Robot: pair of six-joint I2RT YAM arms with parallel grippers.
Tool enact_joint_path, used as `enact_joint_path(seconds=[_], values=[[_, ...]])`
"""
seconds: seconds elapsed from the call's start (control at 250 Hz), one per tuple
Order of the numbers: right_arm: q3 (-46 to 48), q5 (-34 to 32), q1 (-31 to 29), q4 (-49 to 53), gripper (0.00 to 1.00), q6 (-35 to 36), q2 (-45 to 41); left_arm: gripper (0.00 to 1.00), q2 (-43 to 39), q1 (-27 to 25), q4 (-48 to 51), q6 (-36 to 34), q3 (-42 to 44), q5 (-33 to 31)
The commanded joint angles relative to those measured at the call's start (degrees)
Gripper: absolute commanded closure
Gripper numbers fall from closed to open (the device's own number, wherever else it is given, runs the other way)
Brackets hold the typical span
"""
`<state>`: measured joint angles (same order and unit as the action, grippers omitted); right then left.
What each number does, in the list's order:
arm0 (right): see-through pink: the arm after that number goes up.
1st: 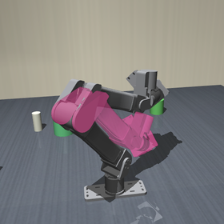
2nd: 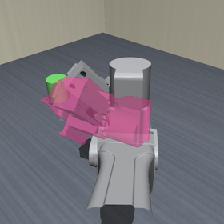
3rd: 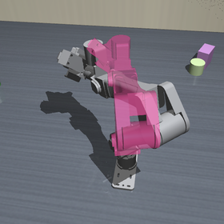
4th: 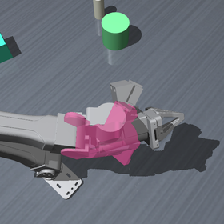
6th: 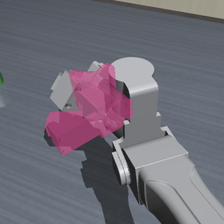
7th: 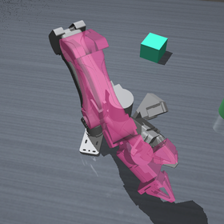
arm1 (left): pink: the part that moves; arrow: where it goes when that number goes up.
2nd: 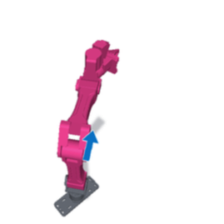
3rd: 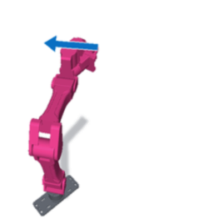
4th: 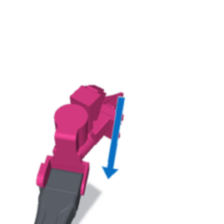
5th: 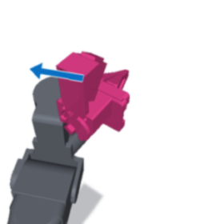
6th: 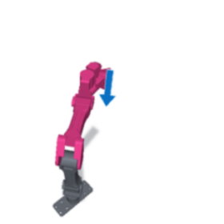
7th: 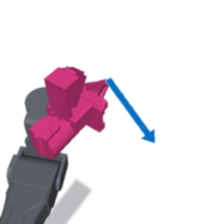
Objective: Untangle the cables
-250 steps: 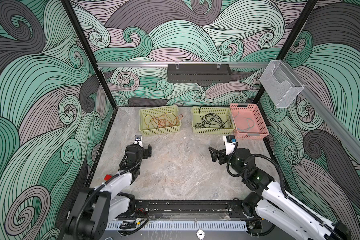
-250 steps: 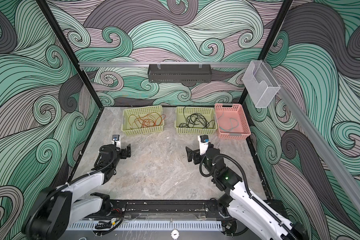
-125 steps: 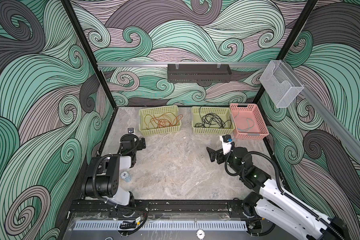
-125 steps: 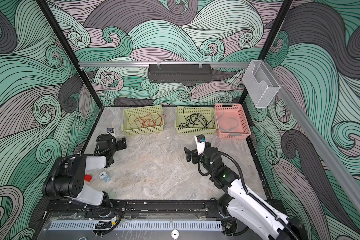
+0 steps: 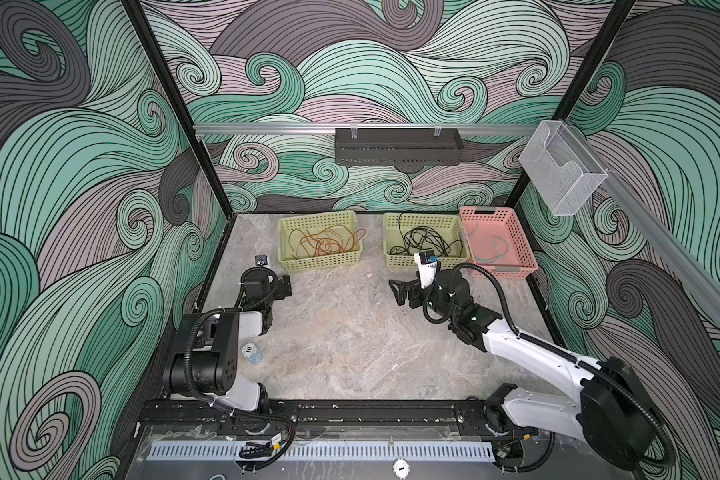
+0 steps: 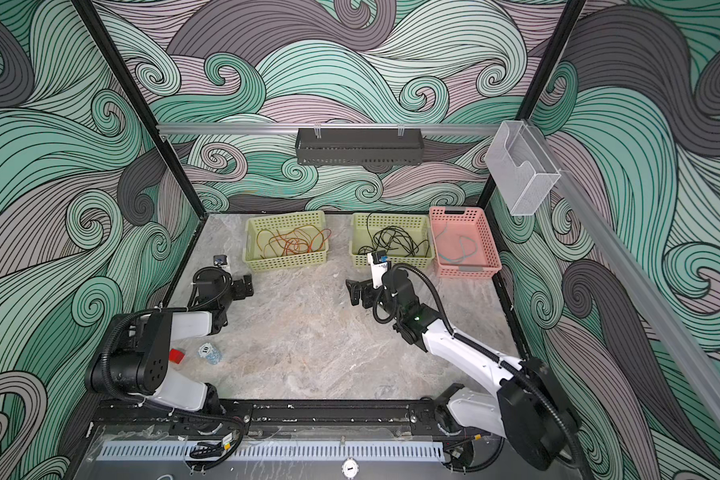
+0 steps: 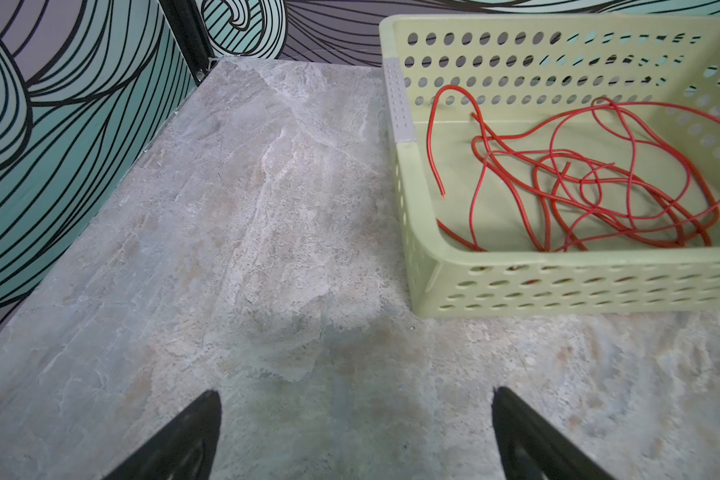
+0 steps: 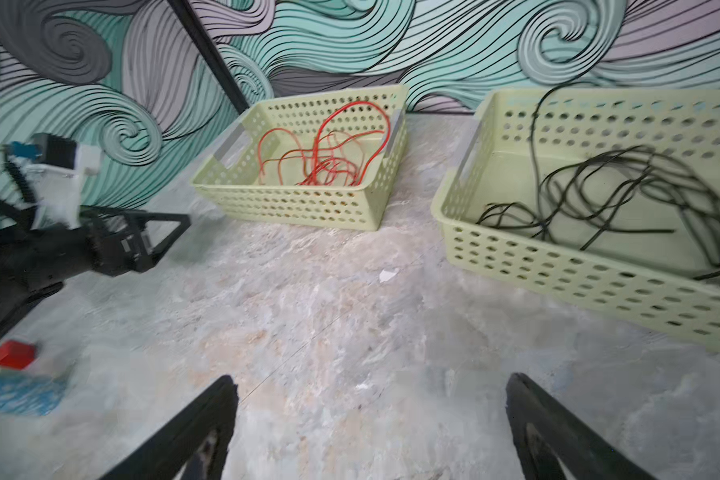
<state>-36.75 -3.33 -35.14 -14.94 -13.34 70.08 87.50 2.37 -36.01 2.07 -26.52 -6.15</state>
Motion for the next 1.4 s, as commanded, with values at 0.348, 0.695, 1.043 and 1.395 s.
enact_joint_path(seconds=[0.348, 0.695, 1.043, 1.395], values=[[17.0, -7.7, 24.4, -28.7, 0.00, 23.9, 3.9, 0.01, -0.7, 0.1, 0.0, 0.3, -1.6, 0.5], [19.5, -4.8, 29.6, -45.6, 0.00, 18.7, 17.7, 0.01, -0.8, 0.1, 0.1, 0.3, -1.7, 0.5], [15.3, -0.4, 32.1, -36.9, 0.00, 17.0, 17.9, 0.01, -0.7, 0.1, 0.1, 0.3, -1.7, 0.5], [13.2, 0.9, 33.8, -33.6, 0.00, 15.1, 18.5, 0.01, -0.8, 0.1, 0.1, 0.3, -1.7, 0.5]])
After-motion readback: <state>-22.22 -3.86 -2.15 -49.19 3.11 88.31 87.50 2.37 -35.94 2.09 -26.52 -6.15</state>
